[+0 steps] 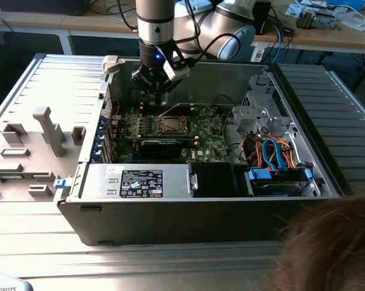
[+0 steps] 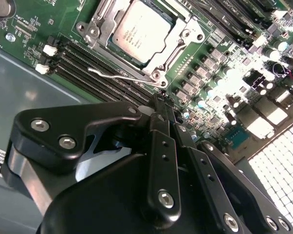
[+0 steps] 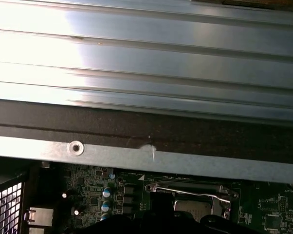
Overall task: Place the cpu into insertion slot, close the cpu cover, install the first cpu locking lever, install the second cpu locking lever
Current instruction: 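Install the first cpu locking lever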
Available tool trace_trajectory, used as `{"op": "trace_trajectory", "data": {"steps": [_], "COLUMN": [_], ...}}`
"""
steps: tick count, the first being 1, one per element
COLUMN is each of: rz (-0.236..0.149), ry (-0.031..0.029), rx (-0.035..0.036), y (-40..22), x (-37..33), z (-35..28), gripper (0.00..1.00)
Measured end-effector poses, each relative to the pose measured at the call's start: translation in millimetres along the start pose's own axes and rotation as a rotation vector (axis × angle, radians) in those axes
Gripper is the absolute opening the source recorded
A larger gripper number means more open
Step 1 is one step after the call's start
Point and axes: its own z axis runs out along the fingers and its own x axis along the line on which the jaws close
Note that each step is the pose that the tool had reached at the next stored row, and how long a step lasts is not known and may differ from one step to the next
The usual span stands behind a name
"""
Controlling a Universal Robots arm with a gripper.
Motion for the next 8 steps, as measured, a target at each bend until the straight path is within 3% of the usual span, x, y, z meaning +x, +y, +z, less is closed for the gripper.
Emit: {"op": "trace_trajectory", "data": {"steps": [8], "rz": [0.001], "ry": [0.0], "rx": [0.0], "y": [-0.3], "x": [-3.6], "z": [6.9], "gripper": [0.11]}}
